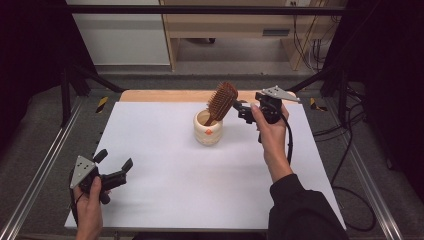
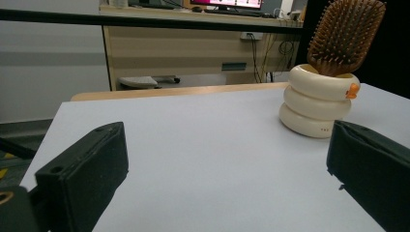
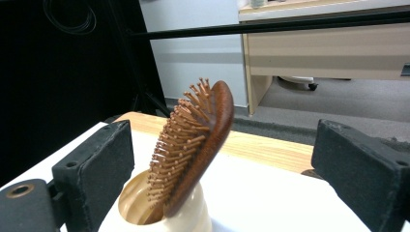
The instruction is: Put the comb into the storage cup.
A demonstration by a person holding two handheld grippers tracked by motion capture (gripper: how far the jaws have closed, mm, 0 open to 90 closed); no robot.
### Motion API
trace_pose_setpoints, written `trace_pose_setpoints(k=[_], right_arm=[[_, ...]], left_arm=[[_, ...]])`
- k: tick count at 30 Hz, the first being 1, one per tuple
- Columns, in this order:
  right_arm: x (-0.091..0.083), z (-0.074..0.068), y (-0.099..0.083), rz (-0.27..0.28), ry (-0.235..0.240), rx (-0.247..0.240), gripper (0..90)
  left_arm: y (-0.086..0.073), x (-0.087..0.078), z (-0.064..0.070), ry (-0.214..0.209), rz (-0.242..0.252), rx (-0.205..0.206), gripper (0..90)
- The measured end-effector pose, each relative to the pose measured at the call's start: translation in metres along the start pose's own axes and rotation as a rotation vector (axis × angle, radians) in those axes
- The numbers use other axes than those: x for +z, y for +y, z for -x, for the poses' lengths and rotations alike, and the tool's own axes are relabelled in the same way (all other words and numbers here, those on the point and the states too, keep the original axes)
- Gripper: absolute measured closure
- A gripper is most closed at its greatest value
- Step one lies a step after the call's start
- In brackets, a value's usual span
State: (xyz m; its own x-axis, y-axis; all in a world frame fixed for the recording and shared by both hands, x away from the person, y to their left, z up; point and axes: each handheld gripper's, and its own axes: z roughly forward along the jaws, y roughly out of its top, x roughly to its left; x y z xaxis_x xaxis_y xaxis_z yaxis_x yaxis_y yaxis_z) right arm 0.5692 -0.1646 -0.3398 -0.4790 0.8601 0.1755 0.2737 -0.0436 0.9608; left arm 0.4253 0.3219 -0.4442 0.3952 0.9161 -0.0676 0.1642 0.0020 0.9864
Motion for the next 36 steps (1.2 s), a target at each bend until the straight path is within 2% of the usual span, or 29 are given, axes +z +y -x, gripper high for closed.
trace_pose_setpoints(k=[10, 17, 24, 31, 36], right_arm=[[-0.027, 0.010, -0.003, 0.006, 0.026, -0.028, 8.2], [-0.044, 0.014, -0.006, 0.020, 0.043, -0.037, 6.2], [-0.053, 0.014, -0.014, 0.043, 0.030, -0.080, 4.9], [-0.062, 0.018, -0.026, 0.058, -0.009, -0.096, 4.3], [-0.076, 0.024, -0.034, 0.061, -0.031, -0.100, 4.5]], left_arm=[[0.000, 0.001, 0.002, -0.035, 0.001, -0.001, 1.1], [0.000, 0.001, 0.003, -0.037, -0.003, 0.004, 1.1], [0.000, 0.000, 0.000, -0.026, -0.001, -0.003, 1.1], [0.001, 0.001, 0.001, -0.029, 0.000, 0.005, 1.2], [0.000, 0.000, -0.001, -0.026, -0.002, -0.001, 1.4]])
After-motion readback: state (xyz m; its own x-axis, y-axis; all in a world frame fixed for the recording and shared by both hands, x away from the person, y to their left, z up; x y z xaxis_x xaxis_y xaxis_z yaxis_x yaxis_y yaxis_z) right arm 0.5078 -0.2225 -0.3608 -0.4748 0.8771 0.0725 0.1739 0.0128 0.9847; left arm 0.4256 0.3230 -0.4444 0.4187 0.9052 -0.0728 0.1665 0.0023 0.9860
